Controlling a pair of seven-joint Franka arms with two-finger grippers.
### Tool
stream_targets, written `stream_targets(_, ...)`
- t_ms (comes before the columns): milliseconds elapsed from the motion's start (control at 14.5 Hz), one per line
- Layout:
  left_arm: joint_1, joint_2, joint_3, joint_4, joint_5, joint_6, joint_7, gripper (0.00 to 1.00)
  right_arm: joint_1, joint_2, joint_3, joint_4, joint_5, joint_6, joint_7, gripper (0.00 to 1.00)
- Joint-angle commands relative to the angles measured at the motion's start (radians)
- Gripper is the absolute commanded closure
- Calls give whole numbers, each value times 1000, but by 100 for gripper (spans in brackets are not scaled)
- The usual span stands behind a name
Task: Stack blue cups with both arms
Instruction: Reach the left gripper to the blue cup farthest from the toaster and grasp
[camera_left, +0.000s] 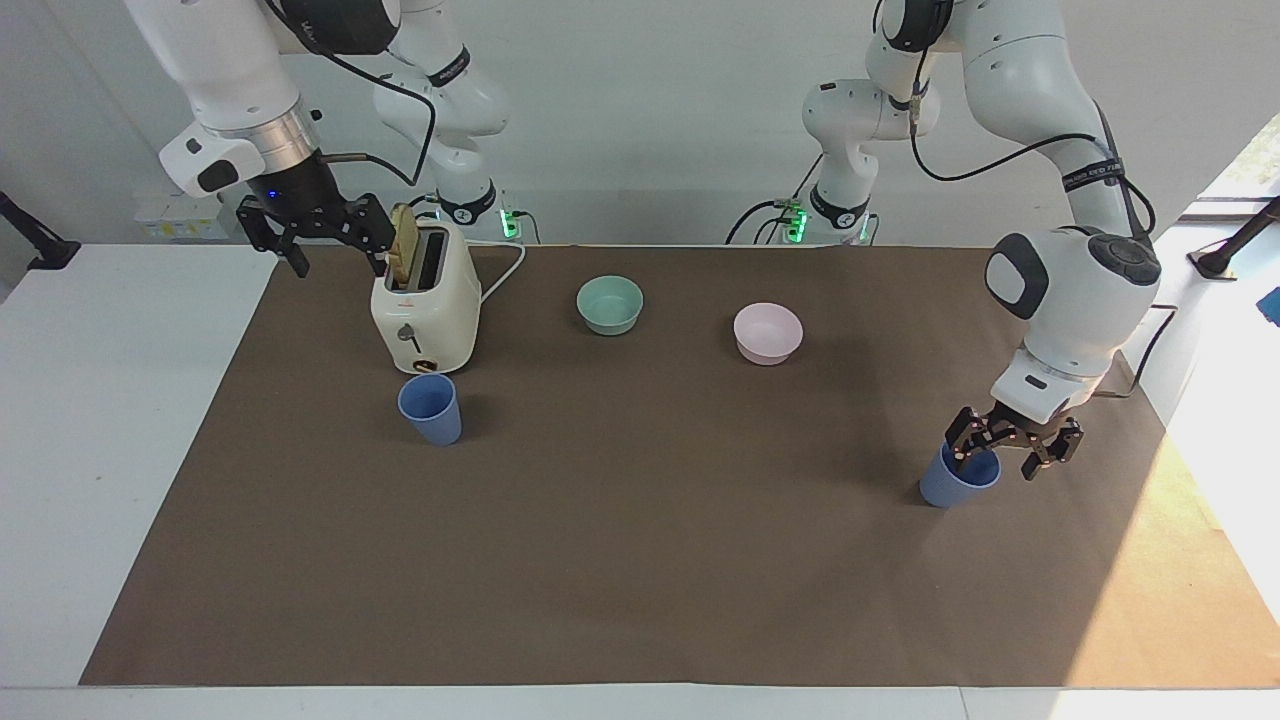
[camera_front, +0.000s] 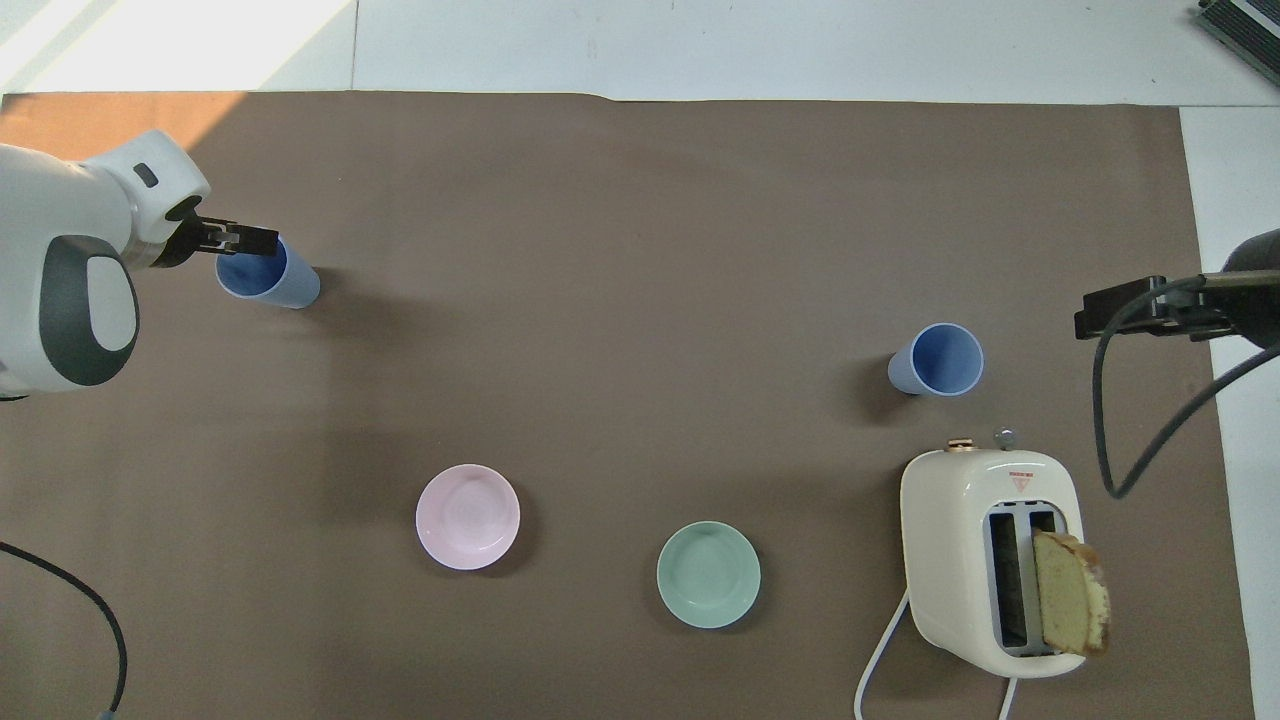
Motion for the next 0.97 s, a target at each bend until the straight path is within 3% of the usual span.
stream_targets(0, -2, 16, 9, 3, -17, 30, 19, 0, -5, 1, 3, 3, -1, 0, -7, 0)
stream_targets(138, 7, 13, 9, -8, -19, 15, 47, 0, -5, -1, 3, 3, -1, 0, -7, 0)
stream_targets(276, 14, -7, 10, -60, -19, 18, 47, 14, -5, 1, 3, 3, -1, 0, -7, 0)
stream_targets(483, 10, -18, 10, -77, -19, 7, 45, 86, -5, 1, 3, 3, -1, 0, -7, 0)
stream_targets(552, 11, -18, 10, -74, -19, -5, 45, 100, -5, -1, 3, 3, -1, 0, -7, 0)
stream_targets(897, -5, -50, 7, -65, -19, -51, 27, 100, -5, -1, 3, 3, -1, 0, -7, 0)
